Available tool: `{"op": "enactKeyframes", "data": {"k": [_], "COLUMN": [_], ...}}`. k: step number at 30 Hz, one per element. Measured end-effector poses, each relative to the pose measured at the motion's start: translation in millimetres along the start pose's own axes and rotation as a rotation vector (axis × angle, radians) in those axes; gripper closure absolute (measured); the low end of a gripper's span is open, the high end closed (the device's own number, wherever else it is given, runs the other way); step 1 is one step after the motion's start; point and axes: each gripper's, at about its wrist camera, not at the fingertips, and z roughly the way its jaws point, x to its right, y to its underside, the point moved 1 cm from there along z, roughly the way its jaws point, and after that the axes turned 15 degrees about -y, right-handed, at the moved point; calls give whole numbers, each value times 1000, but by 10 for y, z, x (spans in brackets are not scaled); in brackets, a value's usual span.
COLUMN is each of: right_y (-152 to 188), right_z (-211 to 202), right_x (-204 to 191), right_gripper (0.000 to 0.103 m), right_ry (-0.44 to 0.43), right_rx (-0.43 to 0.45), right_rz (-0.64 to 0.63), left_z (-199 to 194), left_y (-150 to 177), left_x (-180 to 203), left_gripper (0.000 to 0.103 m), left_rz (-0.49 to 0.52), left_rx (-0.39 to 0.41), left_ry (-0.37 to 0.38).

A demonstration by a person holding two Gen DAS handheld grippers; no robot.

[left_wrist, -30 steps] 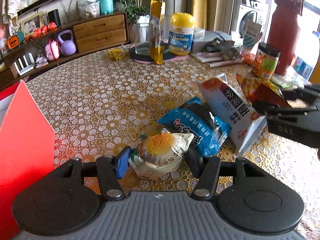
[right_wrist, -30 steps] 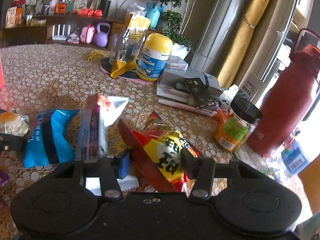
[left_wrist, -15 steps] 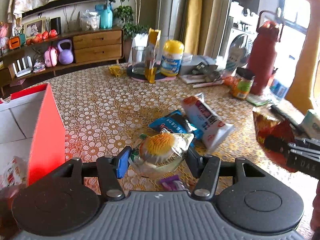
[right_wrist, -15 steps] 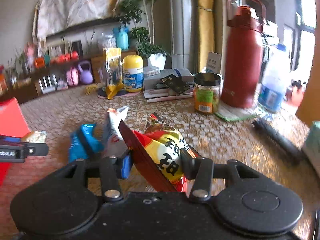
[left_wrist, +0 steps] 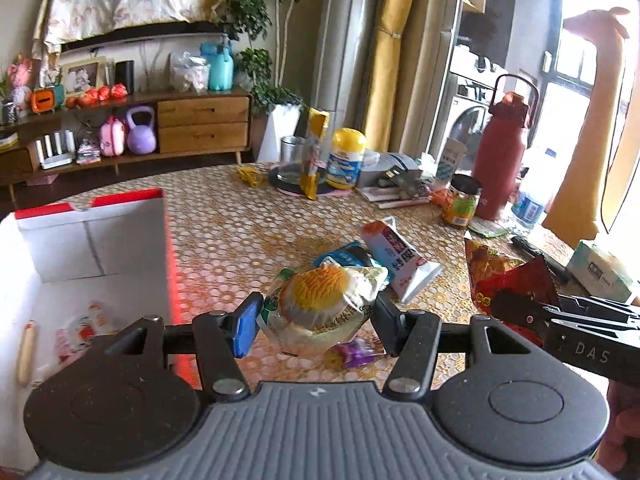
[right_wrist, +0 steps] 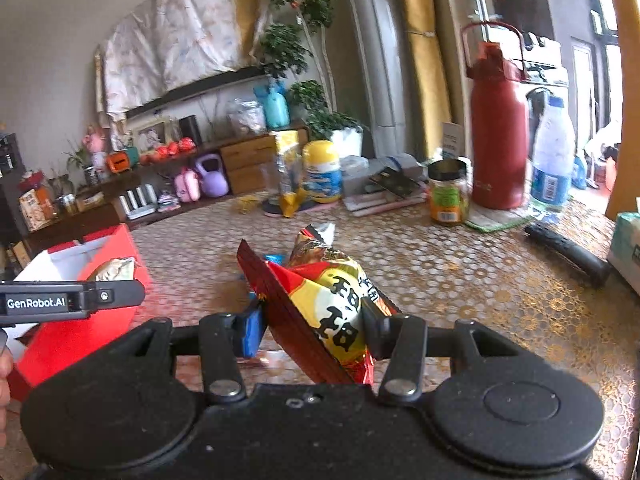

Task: Organize snacks
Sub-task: 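Carry the pastry packet and red-and-yellow bag with both tools over the white box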

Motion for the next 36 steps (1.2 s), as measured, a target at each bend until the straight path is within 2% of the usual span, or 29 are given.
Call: {"op": "enactKeyframes", "data": {"k": [18, 27, 36], "right_y": [-115, -188, -373], "right_z": [154, 359, 671], "right_x": [-949, -1407, -1818], "right_gripper": [56, 56, 56], "right_ry": [-157, -233, -310], "right_rx": [-12, -33, -61], "right_rz": [-108, -164, -218], "left_z": [-423, -384, -185], "left_y": [44, 1, -157], "left_x": [-874, -1232, -1575], "left_gripper": [45, 45, 45], "left_rz": [-113, -119, -101], "left_rx": [69, 66, 52], "left_ry": [-107, -171, -233]}}
